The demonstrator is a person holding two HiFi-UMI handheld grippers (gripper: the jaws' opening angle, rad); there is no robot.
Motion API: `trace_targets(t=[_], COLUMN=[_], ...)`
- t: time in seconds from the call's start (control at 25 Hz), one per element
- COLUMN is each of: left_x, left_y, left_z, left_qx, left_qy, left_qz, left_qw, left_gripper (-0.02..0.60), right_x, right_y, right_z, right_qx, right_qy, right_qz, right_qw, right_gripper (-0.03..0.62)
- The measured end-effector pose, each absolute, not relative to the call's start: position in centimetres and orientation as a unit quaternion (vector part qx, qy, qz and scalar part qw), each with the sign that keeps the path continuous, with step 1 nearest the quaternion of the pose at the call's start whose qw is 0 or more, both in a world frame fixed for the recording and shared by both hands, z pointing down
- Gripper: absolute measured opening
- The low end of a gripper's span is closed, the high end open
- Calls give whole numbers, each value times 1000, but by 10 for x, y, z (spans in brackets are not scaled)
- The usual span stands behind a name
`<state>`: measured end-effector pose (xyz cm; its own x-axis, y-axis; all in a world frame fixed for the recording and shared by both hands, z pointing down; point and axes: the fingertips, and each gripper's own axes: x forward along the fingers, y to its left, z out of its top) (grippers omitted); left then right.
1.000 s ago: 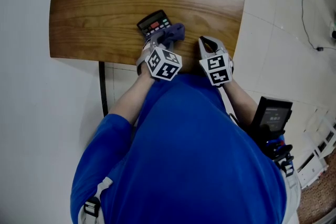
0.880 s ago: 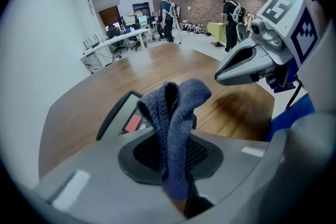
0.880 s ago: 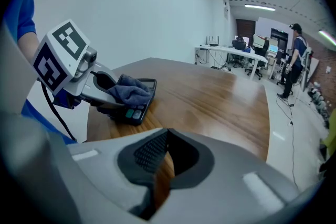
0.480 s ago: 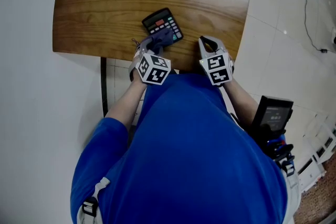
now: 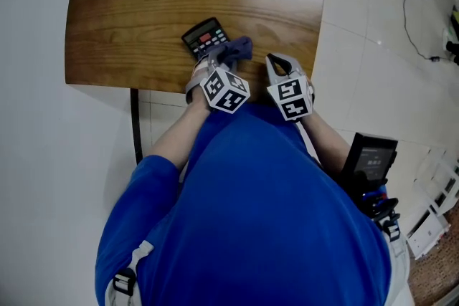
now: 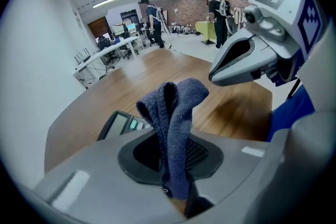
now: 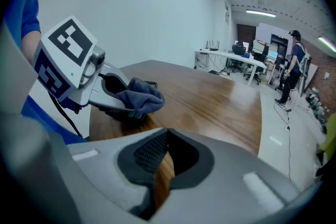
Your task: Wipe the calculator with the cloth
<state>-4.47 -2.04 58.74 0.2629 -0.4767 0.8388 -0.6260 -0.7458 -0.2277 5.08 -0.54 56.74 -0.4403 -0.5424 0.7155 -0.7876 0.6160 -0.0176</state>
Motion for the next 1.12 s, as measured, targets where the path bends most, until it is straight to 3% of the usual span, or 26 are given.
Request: trace_targets(t=[0.28, 1.12], left_x=[-43, -98], left_y=[-19, 14], left_z=[605, 605], left_qx=[784, 762], left_qy=[-320, -368], left_qz=[531, 527], left_qw=[39, 79], left_gripper=[66, 66], right_x=[59, 37], right_y=[-4, 0], right_z=[572, 564], right_qx=[407, 378], right_qy=[-827, -845], right_qz=[178, 164], right_qw=[343, 341], right_gripper=[3, 3])
